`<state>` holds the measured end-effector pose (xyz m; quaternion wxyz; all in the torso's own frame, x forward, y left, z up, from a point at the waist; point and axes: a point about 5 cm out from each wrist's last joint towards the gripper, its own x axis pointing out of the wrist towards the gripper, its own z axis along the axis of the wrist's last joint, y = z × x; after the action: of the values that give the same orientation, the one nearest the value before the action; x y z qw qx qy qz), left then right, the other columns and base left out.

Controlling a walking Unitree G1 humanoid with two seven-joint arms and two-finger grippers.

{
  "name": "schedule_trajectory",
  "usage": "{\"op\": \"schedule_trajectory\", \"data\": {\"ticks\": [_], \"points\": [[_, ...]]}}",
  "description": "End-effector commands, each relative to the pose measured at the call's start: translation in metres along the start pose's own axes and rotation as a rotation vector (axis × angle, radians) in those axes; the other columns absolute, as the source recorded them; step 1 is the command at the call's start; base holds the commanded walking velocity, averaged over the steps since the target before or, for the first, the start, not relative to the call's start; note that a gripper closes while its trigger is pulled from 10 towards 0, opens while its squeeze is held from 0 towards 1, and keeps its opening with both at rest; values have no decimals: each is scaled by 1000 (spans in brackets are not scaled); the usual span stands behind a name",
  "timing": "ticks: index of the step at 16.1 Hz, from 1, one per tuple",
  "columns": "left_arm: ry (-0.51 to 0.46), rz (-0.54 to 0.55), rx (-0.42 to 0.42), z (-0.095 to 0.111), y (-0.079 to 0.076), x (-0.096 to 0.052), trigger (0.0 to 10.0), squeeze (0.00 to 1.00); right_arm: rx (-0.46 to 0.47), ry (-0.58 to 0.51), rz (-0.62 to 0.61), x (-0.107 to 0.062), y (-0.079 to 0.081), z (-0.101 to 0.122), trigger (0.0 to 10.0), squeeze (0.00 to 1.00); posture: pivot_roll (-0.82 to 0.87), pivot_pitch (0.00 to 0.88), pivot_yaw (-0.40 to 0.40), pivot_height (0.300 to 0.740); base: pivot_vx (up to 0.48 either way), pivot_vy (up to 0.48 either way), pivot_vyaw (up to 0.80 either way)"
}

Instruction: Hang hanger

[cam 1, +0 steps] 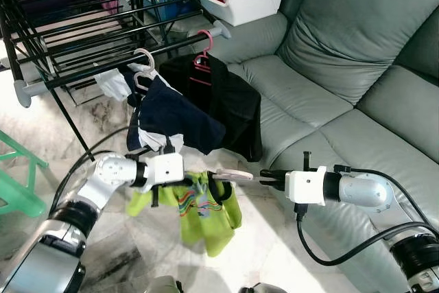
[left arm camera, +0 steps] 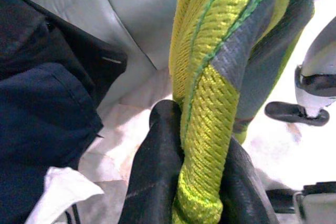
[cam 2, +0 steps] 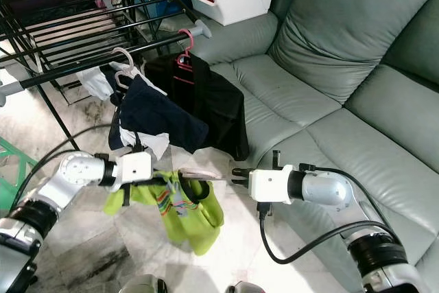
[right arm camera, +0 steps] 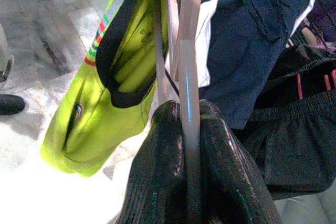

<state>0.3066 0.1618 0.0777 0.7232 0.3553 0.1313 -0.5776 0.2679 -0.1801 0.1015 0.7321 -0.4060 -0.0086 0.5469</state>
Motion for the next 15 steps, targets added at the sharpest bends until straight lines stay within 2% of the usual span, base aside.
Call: {"op": "schedule_trajectory", "data": {"ticks": [1, 2, 4, 6, 8, 11, 12, 13, 14, 15], "points": [[17, 41, -10, -3, 7, -8, 0, 0, 1, -14, -13, -1, -6, 3, 10000, 176, -70, 5, -19, 740, 0, 0, 0], [-3, 51, -21, -2, 7, -6, 0, 0, 44, -23, 18, -1, -3, 3, 10000, 1000, -75, 10, -17, 740, 0, 0, 0], [-26, 49, -43, -1, 4, -2, 0, 0, 94, -21, 51, -3, 1, 2, 10000, 1000, -81, 16, -10, 740, 0, 0, 0], [-16, 48, -49, -5, -2, 0, 0, 0, 176, 7, 92, -13, -5, -2, 10000, 1000, -84, 22, -3, 740, 0, 0, 0], [-30, 60, -70, -7, -3, 0, 0, 0, 210, 25, 76, -23, -18, -5, 10000, 1000, -83, 19, 5, 740, 0, 0, 0], [-49, 95, -117, -8, -2, -1, 0, 0, 332, 13, 68, -40, -36, -5, 10000, 1000, -76, 30, 15, 740, 0, 0, 0], [-48, 113, -136, -10, -2, -2, 0, 0, 369, -5, 31, -45, -44, -3, 10000, 1000, -71, 30, 21, 740, 0, 0, 0], [-32, 136, -142, -13, -1, -3, 0, 0, 390, -34, -74, -49, -56, -2, 10000, 1000, -71, 31, 25, 740, 0, 0, 0], [-8, 185, -154, -17, 0, -4, 0, 0, 392, -60, -299, -53, -77, -3, 10000, 1000, -73, 33, 29, 740, 0, 0, 0], [17, 225, -164, -20, 1, -5, 0, 0, 403, -86, -462, -57, -90, -4, 10000, 1000, -74, 34, 31, 740, 0, 0, 0]]}}
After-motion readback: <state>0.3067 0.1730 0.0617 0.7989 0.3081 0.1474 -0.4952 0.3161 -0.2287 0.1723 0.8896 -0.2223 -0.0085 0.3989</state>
